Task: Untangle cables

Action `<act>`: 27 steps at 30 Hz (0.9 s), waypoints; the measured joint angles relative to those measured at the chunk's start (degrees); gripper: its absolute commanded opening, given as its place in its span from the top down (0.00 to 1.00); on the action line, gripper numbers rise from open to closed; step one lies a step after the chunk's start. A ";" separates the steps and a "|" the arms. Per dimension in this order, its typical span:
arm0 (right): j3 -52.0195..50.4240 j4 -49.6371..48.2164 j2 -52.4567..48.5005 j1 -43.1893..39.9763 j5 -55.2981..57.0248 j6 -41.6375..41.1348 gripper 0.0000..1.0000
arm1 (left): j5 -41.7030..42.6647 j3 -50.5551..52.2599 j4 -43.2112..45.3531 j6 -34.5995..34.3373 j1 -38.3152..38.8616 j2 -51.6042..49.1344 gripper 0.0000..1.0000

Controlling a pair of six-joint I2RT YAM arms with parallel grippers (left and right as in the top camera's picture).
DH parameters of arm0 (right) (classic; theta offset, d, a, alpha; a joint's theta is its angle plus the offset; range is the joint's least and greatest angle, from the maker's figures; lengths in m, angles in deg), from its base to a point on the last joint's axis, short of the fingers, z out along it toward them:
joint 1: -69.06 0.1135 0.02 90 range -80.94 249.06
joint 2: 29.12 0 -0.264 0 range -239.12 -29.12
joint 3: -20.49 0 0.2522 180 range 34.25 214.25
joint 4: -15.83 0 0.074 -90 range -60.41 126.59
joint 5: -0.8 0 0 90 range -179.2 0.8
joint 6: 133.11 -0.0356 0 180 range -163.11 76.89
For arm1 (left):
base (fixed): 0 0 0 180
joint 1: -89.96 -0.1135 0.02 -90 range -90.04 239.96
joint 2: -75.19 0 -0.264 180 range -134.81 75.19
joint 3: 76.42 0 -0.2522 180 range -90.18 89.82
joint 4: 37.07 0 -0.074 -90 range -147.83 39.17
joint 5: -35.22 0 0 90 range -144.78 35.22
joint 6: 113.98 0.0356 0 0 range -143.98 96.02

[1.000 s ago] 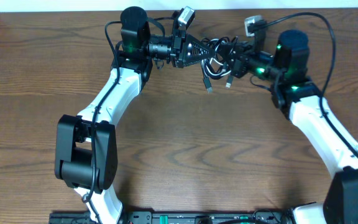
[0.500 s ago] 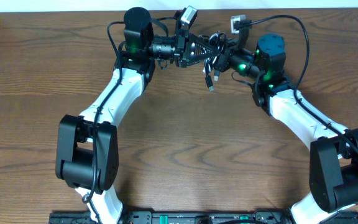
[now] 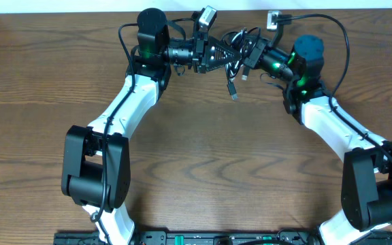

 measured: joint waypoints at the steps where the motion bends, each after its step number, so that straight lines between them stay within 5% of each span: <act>1: 0.02 -0.07 0.00 -0.22 -0.31 -1.11 0.99 | -0.11 0.00 0.00 0.02 0.04 0.00 0.92; 19: 0.07 10.75 0.52 2.23 6.62 -7.72 0.98 | -2.16 0.02 -0.87 -0.26 1.46 -0.20 0.92; 24: 0.42 16.15 1.20 2.36 6.93 -5.09 0.62 | -3.58 0.37 -1.31 -0.28 1.18 -0.33 0.93; 27: 0.68 19.23 1.62 2.69 6.58 -1.75 0.57 | -3.78 0.46 -1.42 -0.42 0.76 -0.66 0.92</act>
